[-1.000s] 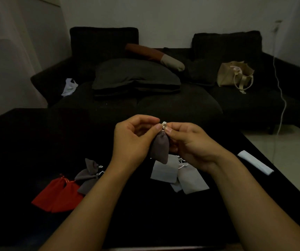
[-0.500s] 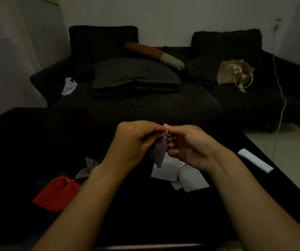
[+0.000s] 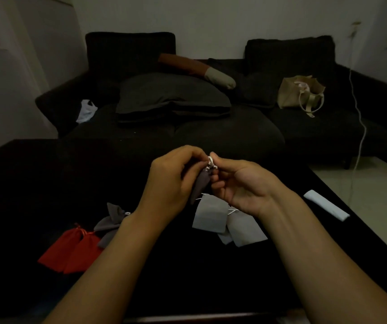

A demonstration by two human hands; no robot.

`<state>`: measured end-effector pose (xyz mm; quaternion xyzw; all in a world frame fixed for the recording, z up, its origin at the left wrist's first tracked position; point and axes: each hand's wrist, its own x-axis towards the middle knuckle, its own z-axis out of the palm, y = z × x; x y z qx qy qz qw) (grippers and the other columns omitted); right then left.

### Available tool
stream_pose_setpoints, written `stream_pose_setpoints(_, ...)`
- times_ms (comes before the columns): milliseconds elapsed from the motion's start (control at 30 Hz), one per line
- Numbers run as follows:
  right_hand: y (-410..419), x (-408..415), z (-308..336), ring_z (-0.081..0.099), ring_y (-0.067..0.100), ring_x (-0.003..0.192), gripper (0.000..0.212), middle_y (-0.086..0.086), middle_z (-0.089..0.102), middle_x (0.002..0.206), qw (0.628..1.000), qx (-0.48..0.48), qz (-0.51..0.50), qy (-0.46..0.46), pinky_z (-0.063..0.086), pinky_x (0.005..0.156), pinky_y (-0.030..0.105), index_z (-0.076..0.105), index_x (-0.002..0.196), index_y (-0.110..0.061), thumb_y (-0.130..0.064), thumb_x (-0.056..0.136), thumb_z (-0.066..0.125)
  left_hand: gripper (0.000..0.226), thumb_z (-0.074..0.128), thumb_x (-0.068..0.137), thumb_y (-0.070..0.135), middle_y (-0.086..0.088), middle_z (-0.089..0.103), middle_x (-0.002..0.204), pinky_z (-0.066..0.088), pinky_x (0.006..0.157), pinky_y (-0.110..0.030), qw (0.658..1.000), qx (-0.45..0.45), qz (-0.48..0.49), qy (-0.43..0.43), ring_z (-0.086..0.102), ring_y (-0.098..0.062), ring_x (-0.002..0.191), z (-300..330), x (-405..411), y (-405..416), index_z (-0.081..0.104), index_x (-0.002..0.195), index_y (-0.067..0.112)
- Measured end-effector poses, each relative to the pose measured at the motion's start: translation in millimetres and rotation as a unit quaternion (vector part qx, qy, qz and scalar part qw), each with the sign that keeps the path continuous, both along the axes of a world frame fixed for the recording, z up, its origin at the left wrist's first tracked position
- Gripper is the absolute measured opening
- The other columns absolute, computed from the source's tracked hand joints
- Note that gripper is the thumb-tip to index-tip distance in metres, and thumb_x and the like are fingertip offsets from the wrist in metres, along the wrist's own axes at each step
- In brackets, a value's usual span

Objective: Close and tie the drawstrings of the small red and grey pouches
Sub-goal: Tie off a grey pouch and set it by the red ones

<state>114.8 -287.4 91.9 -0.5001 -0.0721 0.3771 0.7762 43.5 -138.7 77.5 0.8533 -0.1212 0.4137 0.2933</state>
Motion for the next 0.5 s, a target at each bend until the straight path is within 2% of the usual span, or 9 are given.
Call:
stream_pose_setpoints(200, 0.2, -0.9, -2.9, 0.048, 0.009, 0.056, 0.023, 0.004, 0.053, 0.066, 1.000, -0.008, 0.008, 0.016, 0.040, 0.046, 0.015, 0.065, 0.077, -0.005, -0.015, 0.096, 0.059, 0.018, 0.069, 0.087, 0.007, -0.001, 0.074, 0.098, 0.051, 0.083, -0.014, 0.997, 0.051, -0.050, -0.015, 0.067, -0.003, 0.091, 1.6, 0.2, 7.4, 0.075, 0.103, 0.006)
stream_pose_setpoints(333, 0.8, -1.2, -5.9, 0.047, 0.009, 0.057, 0.029, 0.005, 0.053, 0.067, 0.999, -0.001, 0.024, 0.039, 0.039, 0.046, 0.016, 0.072, 0.071, -0.007, -0.014, 0.096, 0.058, 0.020, 0.068, 0.087, 0.010, -0.001, 0.075, 0.099, 0.052, 0.083, -0.014, 0.996, 0.060, -0.068, -0.011, 0.068, -0.003, 0.091, 2.4, -1.2, 10.9, 0.076, 0.105, 0.007)
stream_pose_setpoints(433, 1.7, -4.1, -3.3, 0.046, 0.009, 0.057, 0.010, 0.006, 0.052, 0.069, 0.998, 0.001, 0.039, 0.043, 0.037, 0.046, 0.016, 0.067, 0.080, -0.005, -0.014, 0.083, 0.064, 0.018, 0.072, 0.085, 0.005, -0.001, 0.075, 0.099, 0.056, 0.082, -0.019, 0.998, 0.034, -0.054, -0.008, 0.070, -0.004, 0.091, 4.1, -5.2, 10.1, 0.076, 0.102, 0.009)
stream_pose_setpoints(500, 1.5, -6.5, -0.9, 0.044, 0.009, 0.058, 0.011, 0.005, 0.051, 0.069, 0.998, 0.000, 0.045, 0.042, 0.036, 0.047, 0.015, 0.065, 0.082, -0.005, -0.016, 0.080, 0.064, 0.018, 0.074, 0.083, 0.003, -0.001, 0.076, 0.096, 0.057, 0.080, -0.021, 0.998, 0.035, -0.052, 0.006, 0.071, -0.004, 0.089, 6.4, -7.6, 10.9, 0.076, 0.099, 0.011)
